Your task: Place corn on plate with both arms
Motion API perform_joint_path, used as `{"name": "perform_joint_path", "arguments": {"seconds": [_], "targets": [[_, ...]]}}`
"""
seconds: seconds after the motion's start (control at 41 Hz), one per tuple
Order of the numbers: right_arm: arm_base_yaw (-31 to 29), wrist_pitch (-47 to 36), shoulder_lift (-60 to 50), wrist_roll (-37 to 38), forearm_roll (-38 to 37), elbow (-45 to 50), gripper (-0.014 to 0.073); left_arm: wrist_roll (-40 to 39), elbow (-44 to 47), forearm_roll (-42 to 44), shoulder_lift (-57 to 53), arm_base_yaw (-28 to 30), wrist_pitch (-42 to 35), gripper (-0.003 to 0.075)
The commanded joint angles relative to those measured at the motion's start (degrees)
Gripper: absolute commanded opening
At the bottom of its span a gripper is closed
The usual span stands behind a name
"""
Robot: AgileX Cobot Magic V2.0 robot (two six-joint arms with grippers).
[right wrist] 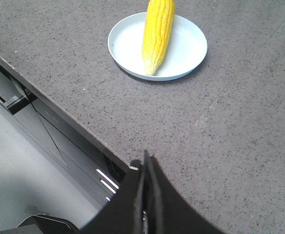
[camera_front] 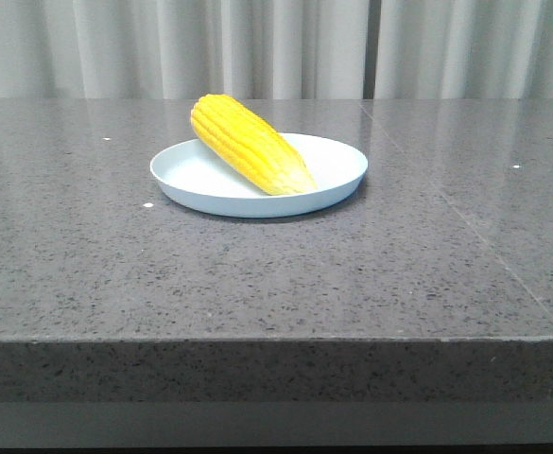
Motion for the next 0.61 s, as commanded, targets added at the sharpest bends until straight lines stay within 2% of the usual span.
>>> {"name": "perform_joint_path", "arguments": {"seconds": [0.0,0.415,0.512,0.585], "targets": [[-0.2,-3.8,0.3,0.0,-0.2,-1.4,-0.0067,-0.7,1.2,-0.4,-1.0,0.1,-4.9,-0.0020],[-0.3,-4.4,-0.5,0.0,-0.2,-0.4,-0.0067,-0.7,1.2,-0.4,-1.0,0.1,-4.9,-0.0020],[-4.5,-8.5,-3.2,0.0,-0.2,2.9,-0.0067,-0.7,1.2,-0.4,-0.8,0.1,-4.9,-0.0020],[-9.9,-17.2,-7.8,0.0,-0.2,8.4,-0.0067,-0.7,1.2,-0.4,-0.8,0.1,-4.9,-0.0020]]}}
